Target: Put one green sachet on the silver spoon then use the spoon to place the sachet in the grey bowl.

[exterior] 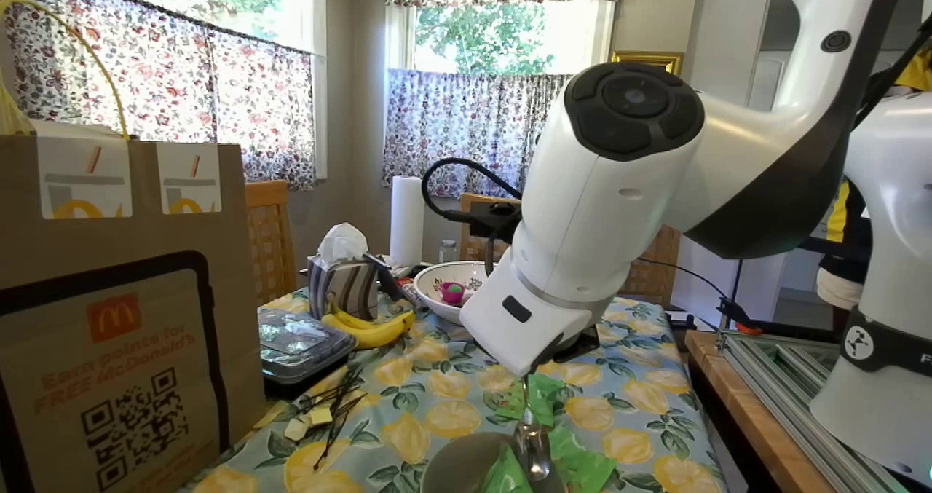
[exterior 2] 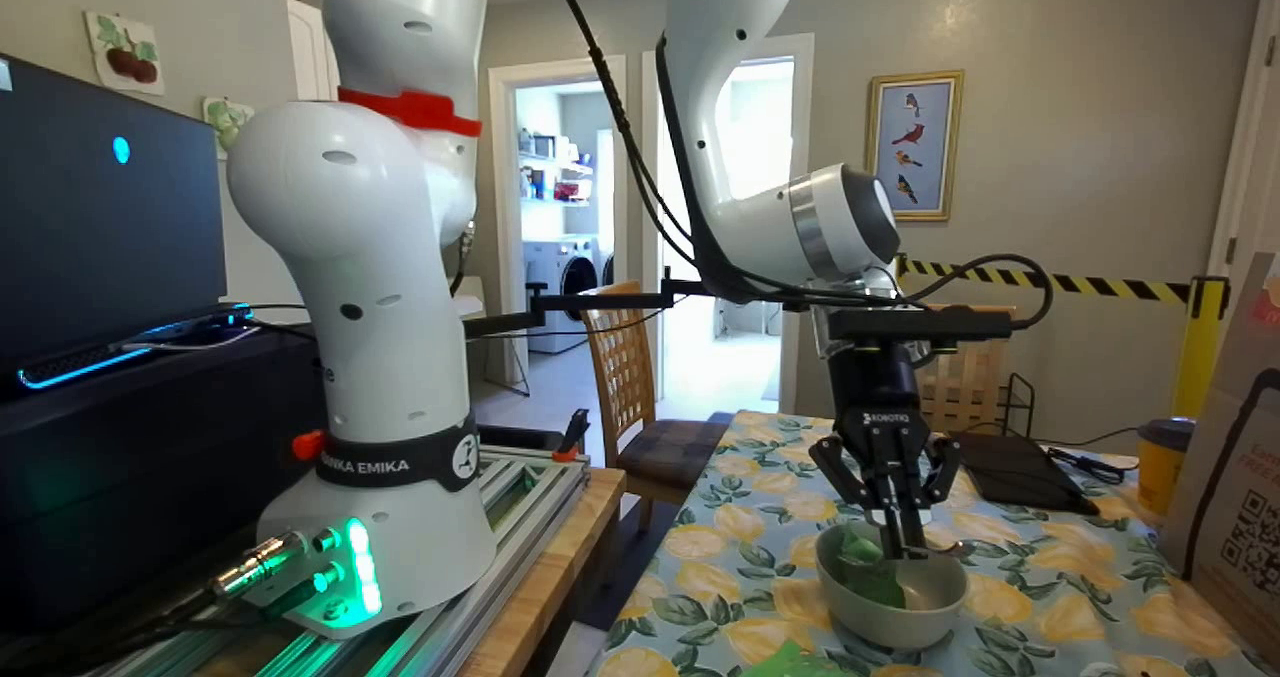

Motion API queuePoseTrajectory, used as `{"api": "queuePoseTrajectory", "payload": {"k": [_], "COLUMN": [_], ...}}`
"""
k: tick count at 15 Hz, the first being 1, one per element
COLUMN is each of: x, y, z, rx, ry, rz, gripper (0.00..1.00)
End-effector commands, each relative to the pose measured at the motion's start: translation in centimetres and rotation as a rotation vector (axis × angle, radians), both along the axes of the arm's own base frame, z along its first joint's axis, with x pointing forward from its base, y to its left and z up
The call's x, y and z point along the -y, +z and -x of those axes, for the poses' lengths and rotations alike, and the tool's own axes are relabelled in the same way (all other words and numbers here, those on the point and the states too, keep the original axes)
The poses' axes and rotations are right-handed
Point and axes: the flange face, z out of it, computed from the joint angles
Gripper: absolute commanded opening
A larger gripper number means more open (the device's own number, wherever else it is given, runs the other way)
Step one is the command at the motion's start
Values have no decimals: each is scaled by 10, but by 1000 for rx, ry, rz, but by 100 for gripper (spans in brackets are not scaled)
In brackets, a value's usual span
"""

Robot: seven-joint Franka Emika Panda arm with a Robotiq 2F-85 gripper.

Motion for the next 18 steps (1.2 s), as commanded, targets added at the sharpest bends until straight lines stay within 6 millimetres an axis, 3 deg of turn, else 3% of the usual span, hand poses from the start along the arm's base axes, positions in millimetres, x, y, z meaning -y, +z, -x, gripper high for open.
{"api": "queuePoseTrajectory", "payload": {"k": [1, 11, 14, 18], "x": [1, 25, 43, 79], "y": [8, 62, 67, 58], "z": [-5, 6, 2, -9], "rx": [22, 258, 341, 425], "ry": [-7, -144, -251, -430], "rz": [34, -175, -266, -362], "gripper": [4, 4, 4, 4]}}
